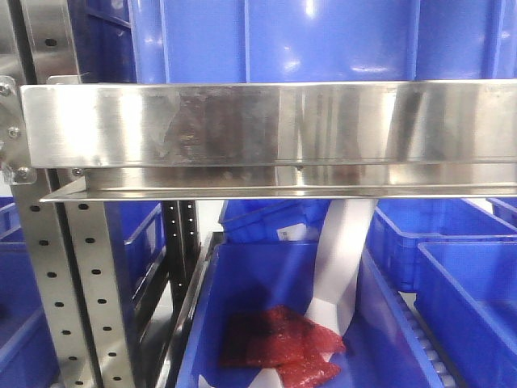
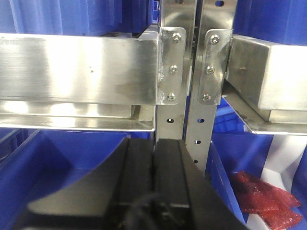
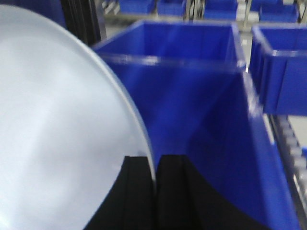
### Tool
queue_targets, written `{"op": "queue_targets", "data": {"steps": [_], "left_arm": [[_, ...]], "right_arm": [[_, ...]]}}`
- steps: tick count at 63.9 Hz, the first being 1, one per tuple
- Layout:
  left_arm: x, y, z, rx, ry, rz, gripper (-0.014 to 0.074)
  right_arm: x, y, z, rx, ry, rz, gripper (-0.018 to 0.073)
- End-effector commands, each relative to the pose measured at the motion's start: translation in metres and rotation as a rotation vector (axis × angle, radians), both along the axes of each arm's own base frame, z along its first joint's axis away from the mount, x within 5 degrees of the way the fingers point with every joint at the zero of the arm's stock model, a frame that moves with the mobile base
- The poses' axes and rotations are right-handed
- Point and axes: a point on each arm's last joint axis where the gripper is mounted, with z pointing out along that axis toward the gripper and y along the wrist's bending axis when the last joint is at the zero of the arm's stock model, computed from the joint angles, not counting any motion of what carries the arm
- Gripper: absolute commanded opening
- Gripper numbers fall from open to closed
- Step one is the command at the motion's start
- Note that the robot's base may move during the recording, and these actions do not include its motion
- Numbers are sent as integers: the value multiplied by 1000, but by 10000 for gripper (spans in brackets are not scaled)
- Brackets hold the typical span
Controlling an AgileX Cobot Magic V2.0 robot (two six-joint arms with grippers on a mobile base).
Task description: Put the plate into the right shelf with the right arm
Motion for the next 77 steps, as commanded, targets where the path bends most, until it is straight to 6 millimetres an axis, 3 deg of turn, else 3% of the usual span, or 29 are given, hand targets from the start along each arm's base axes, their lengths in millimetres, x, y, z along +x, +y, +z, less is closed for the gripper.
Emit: {"op": "queue_targets", "data": {"steps": [1, 12, 17, 25, 30, 37, 44, 56, 65, 71, 77], "left_arm": [[0, 0, 5, -4, -80, -3, -47], [0, 0, 5, -4, -80, -3, -47], [0, 0, 5, -4, -80, -3, -47], [0, 0, 5, -4, -80, -3, -47], [0, 0, 5, -4, -80, -3, -47], [0, 0, 5, -4, -80, -3, -47], [0, 0, 5, -4, -80, -3, -47], [0, 0, 5, -4, -80, -3, -47], [0, 0, 5, -4, -80, -3, -47], [0, 0, 5, -4, -80, -3, -47], [0, 0, 5, -4, -80, -3, -47]], "right_arm": [[-11, -2, 36, 26, -157, -2, 55], [-12, 0, 31, 15, -115, 7, 70], [-12, 1, 28, 7, -84, 10, 168], [-13, 1, 22, -5, -13, 17, 420], [-14, 1, 19, -13, 18, 20, 477], [-14, 1, 22, -7, -7, 17, 452], [-16, -1, 32, 12, -79, 9, 358], [-25, -19, 50, 30, -166, -36, 32], [-39, -40, 55, 22, -180, -91, 54], [-58, -50, 55, -6, -220, -116, 54], [-83, -55, 42, -45, -273, -124, 54]]}}
